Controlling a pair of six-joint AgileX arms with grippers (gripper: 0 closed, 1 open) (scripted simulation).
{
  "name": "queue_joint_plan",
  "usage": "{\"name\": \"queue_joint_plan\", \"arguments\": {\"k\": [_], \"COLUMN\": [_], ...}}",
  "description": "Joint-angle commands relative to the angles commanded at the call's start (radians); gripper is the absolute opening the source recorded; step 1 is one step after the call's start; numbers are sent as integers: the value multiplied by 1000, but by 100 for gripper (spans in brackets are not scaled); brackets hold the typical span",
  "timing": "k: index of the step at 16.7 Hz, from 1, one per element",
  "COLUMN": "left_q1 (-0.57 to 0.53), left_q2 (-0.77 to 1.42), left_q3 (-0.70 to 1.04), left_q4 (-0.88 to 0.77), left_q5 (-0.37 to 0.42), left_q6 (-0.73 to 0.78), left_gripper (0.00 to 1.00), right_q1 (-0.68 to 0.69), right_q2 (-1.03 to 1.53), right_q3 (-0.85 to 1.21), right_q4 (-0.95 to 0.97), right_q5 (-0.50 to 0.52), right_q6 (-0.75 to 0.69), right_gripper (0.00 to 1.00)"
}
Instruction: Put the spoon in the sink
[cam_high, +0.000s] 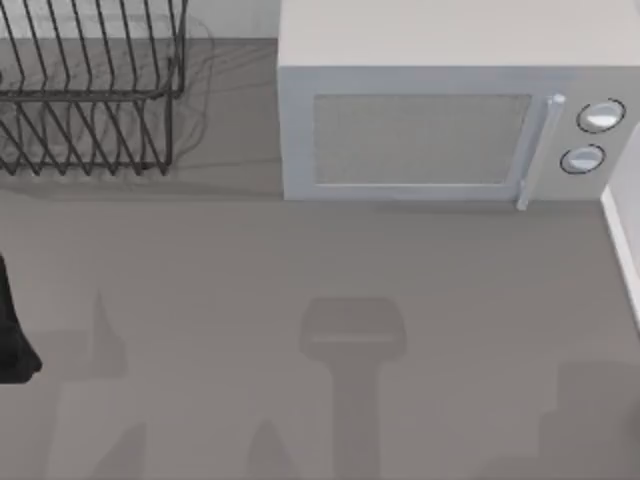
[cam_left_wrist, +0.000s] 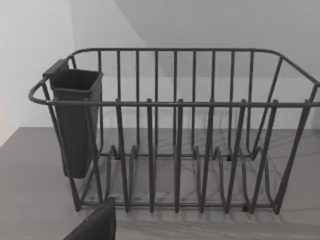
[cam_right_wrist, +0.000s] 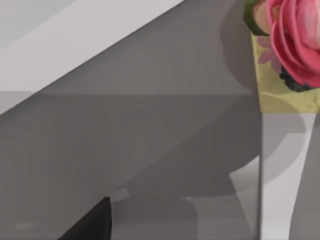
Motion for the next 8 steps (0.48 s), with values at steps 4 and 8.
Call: {"name": "queue_joint_plan", "arguments": {"k": [4, 8], "left_q1": [0, 0], "left_q2": [0, 0], "left_q3": [0, 0], "left_q4": [0, 0], "left_q5": [0, 0], "left_q6": [0, 0], "left_gripper": [100, 100], "right_q1": [0, 0], "right_q2": [0, 0], "right_q3": [0, 0], "right_q4": [0, 0], "right_q5": [0, 0], "right_q6": [0, 0], "right_gripper": [2, 0]}}
